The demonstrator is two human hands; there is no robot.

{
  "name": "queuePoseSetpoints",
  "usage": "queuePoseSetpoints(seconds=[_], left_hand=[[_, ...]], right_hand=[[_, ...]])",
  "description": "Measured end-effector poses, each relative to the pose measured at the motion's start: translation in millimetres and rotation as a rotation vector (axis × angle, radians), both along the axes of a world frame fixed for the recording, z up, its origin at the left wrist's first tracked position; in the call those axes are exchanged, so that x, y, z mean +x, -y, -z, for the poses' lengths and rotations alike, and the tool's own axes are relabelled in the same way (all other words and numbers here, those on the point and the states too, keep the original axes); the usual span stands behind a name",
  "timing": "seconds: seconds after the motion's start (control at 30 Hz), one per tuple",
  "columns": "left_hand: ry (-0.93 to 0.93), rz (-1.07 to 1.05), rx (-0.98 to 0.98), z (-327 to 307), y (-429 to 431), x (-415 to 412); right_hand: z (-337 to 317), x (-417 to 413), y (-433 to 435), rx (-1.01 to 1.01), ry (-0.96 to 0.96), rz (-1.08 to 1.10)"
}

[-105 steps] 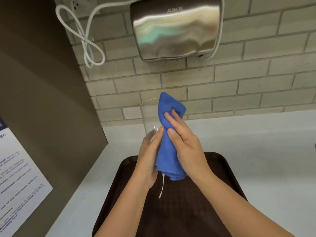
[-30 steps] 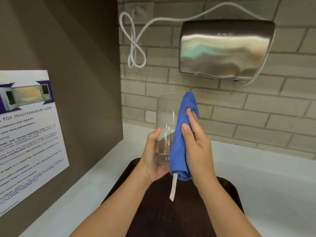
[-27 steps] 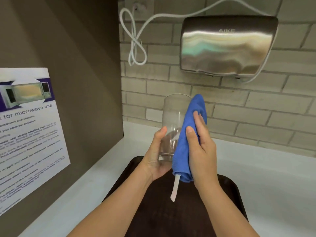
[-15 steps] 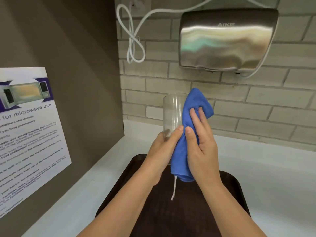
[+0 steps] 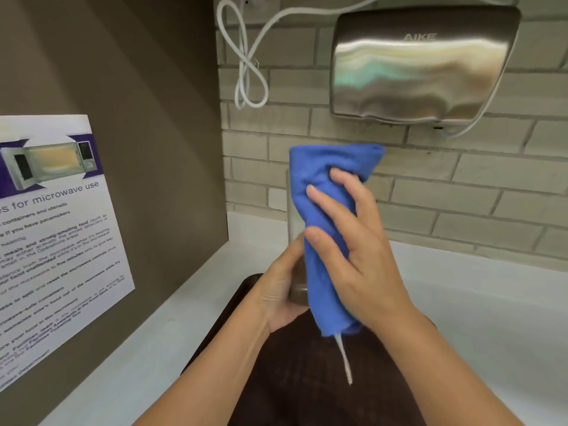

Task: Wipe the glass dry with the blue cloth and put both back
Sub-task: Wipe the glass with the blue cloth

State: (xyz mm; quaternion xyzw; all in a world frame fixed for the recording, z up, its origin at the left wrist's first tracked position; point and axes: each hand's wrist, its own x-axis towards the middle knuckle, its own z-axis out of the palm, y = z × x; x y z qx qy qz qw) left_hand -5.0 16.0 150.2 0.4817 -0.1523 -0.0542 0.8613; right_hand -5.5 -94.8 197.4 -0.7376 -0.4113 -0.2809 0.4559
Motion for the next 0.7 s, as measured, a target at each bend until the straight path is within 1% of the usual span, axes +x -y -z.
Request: queuePoseSetpoints(seconds=[0.03,0.1,0.17,0.23,0.3,0.37,0.4,0.47,0.53,0.6,0.7], left_hand=[[0.001,0.023,-0.027,-1,-2,1],[0.001,0.027,-0.069,-1,-5,3],[0.007,0.006,-0.106,-3,-10,5],[0.01,-0.03,-0.089,-6,-16,6],[-0.011,-0.053,-0.065,-4,-23,8],[-0.048,-0.048,-0.138,3,-25,9],[-0.052,-0.057,-0.174,6,-25,9],[-0.012,-0.062,-0.218,10,-23,10],[0.017,-0.053,-0.188,7,-20,11],[-0.045,-0.07,-0.154,4,-19,14],[-0.086,-0.094,-0.133,5,-22,18]], right_hand=[[-11,9,-2,0.011,-0.014,0.004],[-23,22,-4,0.1,-0.098,0.008],[-13,22,-6,0.18,-0.181,0.012],[13,6,-8,0.195,-0.203,-0.022],[37,-13,-14,0.132,-0.132,-0.069],[41,-17,-19,-0.001,0.002,-0.057],[34,-13,-21,-0.046,0.029,-0.044],[13,-1,-26,-0.108,0.016,-0.033],[-7,16,-28,-0.133,-0.017,-0.017],[-17,29,-28,-0.068,-0.1,-0.005],[0,22,-23,0.106,-0.217,-0.045]])
